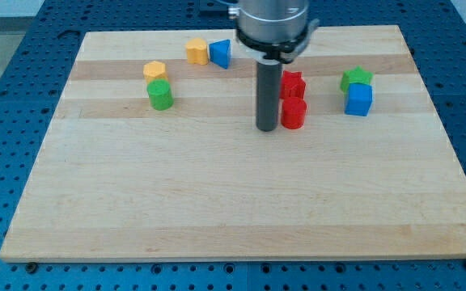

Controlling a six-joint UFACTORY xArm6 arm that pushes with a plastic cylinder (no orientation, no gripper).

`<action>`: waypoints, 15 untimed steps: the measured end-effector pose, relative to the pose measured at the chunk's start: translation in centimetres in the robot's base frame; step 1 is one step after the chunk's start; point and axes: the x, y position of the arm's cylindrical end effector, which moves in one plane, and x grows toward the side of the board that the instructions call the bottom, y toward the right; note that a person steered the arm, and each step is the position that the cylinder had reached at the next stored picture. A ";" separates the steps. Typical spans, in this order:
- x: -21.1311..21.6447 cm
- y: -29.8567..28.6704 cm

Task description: Push red star closer to green star

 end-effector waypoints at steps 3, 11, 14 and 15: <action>-1.4 6.3; -6.1 -0.2; -10.8 0.4; -10.8 2.4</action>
